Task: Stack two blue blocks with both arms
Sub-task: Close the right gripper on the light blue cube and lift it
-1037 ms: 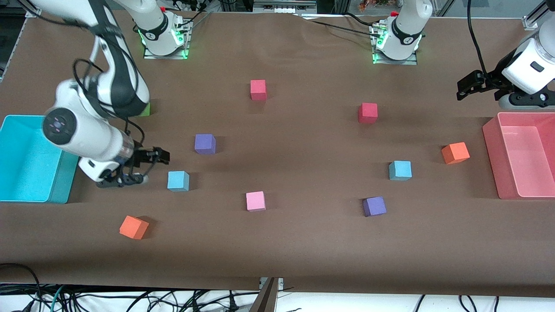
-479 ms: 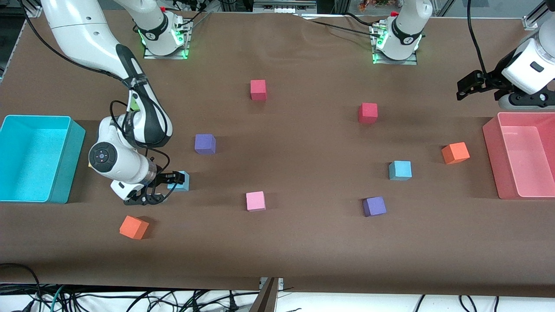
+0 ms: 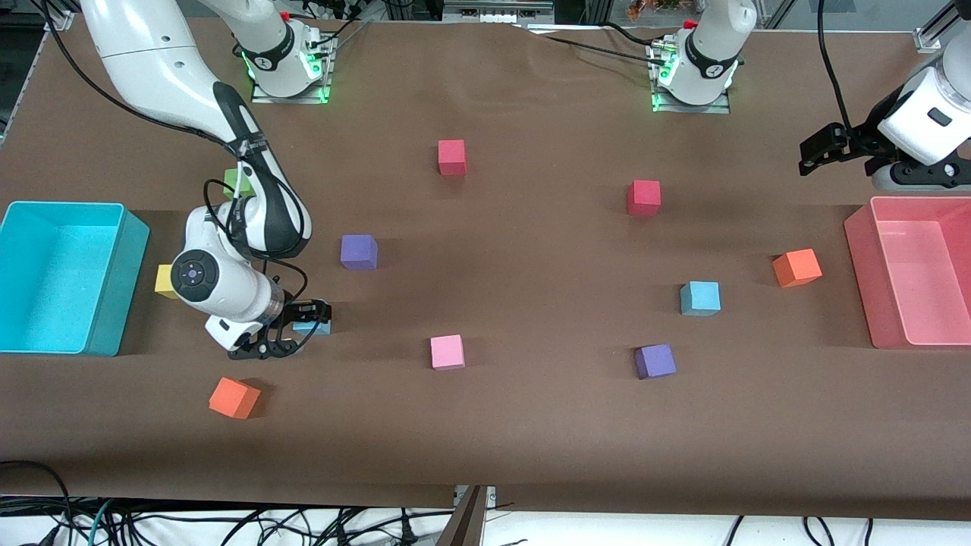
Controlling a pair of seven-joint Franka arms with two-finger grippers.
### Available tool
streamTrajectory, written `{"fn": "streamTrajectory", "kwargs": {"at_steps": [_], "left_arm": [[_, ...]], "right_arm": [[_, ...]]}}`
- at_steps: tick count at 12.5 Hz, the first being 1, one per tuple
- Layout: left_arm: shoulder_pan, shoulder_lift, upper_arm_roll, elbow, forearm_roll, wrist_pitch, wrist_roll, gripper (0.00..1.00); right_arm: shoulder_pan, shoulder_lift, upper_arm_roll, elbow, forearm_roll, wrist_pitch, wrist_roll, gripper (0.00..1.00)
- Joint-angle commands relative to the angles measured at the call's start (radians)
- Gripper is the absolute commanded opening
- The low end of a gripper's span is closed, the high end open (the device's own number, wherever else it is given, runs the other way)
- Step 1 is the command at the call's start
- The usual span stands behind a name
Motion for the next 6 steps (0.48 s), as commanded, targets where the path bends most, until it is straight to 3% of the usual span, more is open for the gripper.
{"fn": "streamTrajectory", "kwargs": {"at_steps": [1, 3, 4, 5, 6], "left_arm": [[0.015, -0.004, -0.016, 0.005, 0.016, -0.012, 0.005, 1.00], [0.015, -0.004, -0.016, 0.005, 0.016, -0.013, 0.005, 1.00], [0.015, -0.004, -0.016, 0.005, 0.017, -0.013, 0.005, 1.00], [0.015, -0.004, -0.016, 0.005, 0.017, -0.013, 0.005, 1.00], [0.015, -0.004, -0.016, 0.005, 0.016, -0.013, 0.005, 1.00]], "right_arm": [[0.006, 0.023, -0.004, 0.002, 0.000, 0.023, -0.003, 1.00], [0.006, 0.045, -0.006, 0.002, -0.002, 0.044, -0.003, 0.99], [0.012, 0.046, -0.007, 0.002, -0.005, 0.047, -0.004, 0.87], [0.012, 0.046, -0.009, 0.001, -0.010, 0.046, -0.015, 0.57], [0.012, 0.046, -0.007, 0.002, -0.010, 0.043, -0.011, 0.21]]}}
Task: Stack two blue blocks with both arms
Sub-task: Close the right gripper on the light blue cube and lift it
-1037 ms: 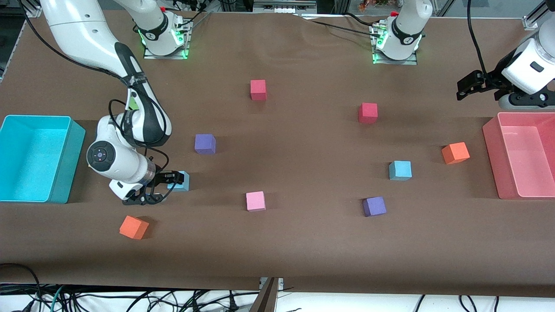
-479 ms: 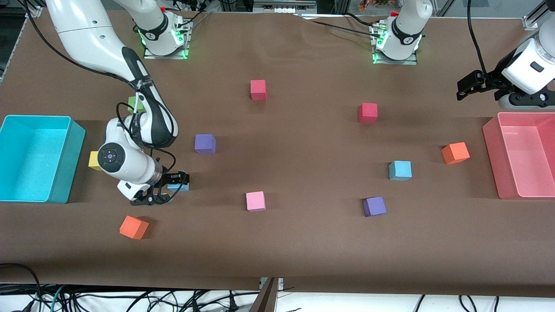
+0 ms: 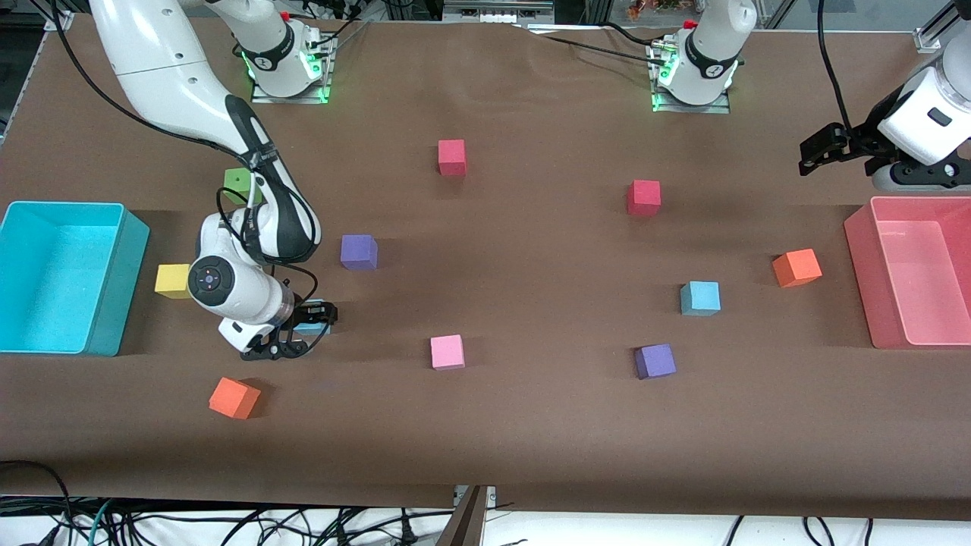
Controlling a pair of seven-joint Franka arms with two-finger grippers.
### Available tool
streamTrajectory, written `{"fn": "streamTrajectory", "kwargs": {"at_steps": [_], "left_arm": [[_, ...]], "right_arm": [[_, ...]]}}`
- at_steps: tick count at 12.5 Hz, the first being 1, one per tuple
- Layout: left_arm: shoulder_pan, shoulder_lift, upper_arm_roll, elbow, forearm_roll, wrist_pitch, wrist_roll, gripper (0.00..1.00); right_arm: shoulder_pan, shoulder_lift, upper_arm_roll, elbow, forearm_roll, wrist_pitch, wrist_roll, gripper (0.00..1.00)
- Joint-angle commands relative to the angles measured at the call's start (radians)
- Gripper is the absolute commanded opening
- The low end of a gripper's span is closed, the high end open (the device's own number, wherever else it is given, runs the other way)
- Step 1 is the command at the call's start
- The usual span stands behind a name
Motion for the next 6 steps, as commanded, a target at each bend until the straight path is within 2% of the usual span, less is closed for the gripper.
{"fn": "streamTrajectory", "kwargs": {"at_steps": [1, 3, 6], "left_arm": [[0.015, -0.004, -0.016, 0.005, 0.016, -0.013, 0.005, 1.00], [0.015, -0.002, -0.016, 0.005, 0.016, -0.013, 0.005, 1.00], [0.015, -0.002, -0.016, 0.005, 0.017, -0.013, 0.005, 1.00]], "right_arm": [[0.012, -0.003, -0.008, 0.004, -0.007, 0.006, -0.008, 0.03], [0.011, -0.014, -0.011, 0.006, -0.007, -0.006, -0.014, 0.01], [0.021, -0.072, -0.011, 0.045, -0.009, -0.124, -0.007, 0.01]]}}
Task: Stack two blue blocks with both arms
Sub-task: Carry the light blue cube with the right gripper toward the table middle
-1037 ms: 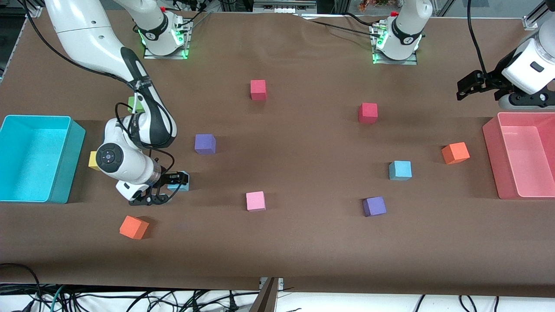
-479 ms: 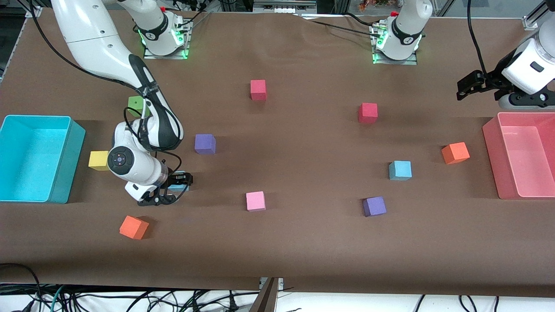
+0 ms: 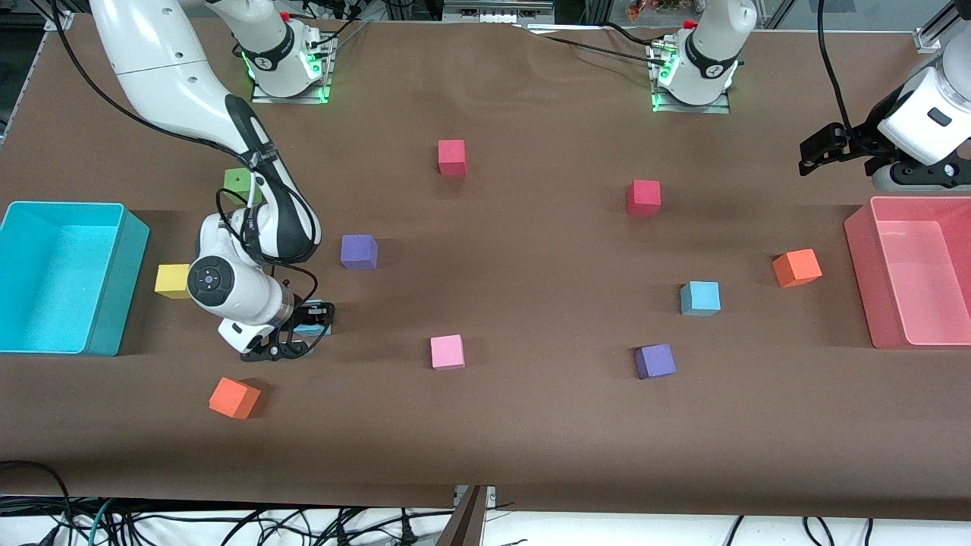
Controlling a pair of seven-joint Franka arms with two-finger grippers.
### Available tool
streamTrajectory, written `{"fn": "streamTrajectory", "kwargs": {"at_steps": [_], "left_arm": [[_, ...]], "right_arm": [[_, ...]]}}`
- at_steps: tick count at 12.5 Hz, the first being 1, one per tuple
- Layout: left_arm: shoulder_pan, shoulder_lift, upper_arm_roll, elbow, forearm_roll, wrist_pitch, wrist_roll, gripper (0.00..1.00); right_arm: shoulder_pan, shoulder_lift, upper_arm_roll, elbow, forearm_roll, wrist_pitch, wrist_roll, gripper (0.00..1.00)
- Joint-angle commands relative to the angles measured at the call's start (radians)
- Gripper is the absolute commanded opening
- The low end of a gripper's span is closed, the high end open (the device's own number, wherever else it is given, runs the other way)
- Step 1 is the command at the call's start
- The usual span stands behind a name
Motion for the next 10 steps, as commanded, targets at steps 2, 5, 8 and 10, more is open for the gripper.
{"fn": "streamTrajectory", "kwargs": {"at_steps": [2, 5, 8, 10], "left_arm": [[0.015, -0.004, -0.016, 0.005, 0.016, -0.013, 0.005, 1.00], [0.015, -0.002, -0.016, 0.004, 0.016, -0.013, 0.005, 1.00], [0.015, -0.002, -0.016, 0.002, 0.016, -0.013, 0.005, 1.00], [0.016, -0.002, -0.014, 0.002, 0.016, -0.012, 0.005, 1.00]], "right_arm": [[0.057, -0.097, -0.010, 0.057, -0.004, -0.211, 0.028, 0.01], [0.175, -0.137, -0.003, 0.069, 0.001, -0.281, 0.238, 0.03], [0.340, -0.120, -0.003, 0.066, 0.004, -0.275, 0.501, 0.03], [0.390, -0.094, -0.001, 0.065, 0.002, -0.263, 0.525, 0.03]]}}
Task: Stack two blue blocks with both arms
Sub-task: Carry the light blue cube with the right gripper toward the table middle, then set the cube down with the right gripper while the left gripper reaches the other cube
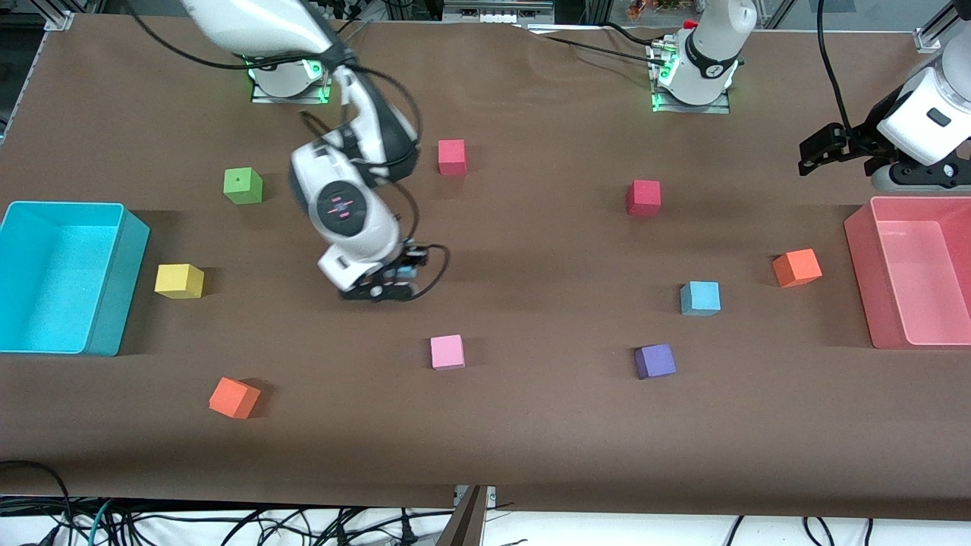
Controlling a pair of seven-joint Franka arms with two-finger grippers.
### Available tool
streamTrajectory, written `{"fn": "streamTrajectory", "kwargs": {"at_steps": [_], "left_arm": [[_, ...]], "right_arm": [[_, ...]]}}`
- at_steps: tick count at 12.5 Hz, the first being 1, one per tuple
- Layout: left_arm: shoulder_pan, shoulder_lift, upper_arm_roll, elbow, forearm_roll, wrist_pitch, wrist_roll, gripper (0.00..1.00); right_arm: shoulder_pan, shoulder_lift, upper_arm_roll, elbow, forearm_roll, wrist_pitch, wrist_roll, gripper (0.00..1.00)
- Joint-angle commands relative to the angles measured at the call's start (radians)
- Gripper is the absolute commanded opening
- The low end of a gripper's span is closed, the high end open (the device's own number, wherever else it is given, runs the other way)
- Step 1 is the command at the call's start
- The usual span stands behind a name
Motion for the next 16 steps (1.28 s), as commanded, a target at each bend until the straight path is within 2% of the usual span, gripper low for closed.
{"fn": "streamTrajectory", "kwargs": {"at_steps": [1, 3, 5, 6, 7, 8, 11, 14, 16], "left_arm": [[0.015, -0.002, -0.014, 0.000, 0.016, -0.006, 0.003, 1.00], [0.015, 0.010, -0.014, -0.032, 0.014, 0.061, 0.003, 1.00], [0.014, 0.053, -0.014, -0.109, 0.014, 0.211, 0.003, 1.00], [0.014, 0.070, -0.014, -0.173, 0.013, 0.311, 0.002, 1.00], [0.014, 0.088, -0.016, -0.242, 0.002, 0.415, 0.002, 1.00], [0.014, 0.117, -0.017, -0.294, -0.021, 0.520, 0.002, 1.00], [0.006, 0.220, -0.017, -0.367, -0.024, 0.773, 0.005, 1.00], [-0.006, 0.321, -0.017, -0.368, -0.016, 0.890, 0.006, 1.00], [-0.017, 0.389, -0.019, -0.372, -0.018, 0.950, 0.011, 1.00]], "right_arm": [[0.054, 0.041, -0.011, -0.004, 0.000, 0.024, 0.019, 0.03], [0.103, 0.101, -0.011, -0.008, 0.003, 0.116, 0.019, 0.05], [0.117, 0.148, -0.011, -0.009, 0.000, 0.177, 0.014, 0.07], [0.123, 0.161, -0.010, -0.009, 0.005, 0.203, 0.016, 0.20], [0.130, 0.161, -0.011, -0.010, 0.006, 0.207, 0.025, 0.46], [0.130, 0.159, -0.011, -0.010, 0.006, 0.207, 0.030, 0.99], [0.124, 0.115, -0.017, -0.002, 0.008, 0.193, 0.010, 1.00], [0.108, 0.043, -0.022, -0.002, 0.008, 0.185, 0.007, 1.00], [0.090, -0.023, -0.033, -0.002, 0.008, 0.088, -0.012, 1.00]]}}
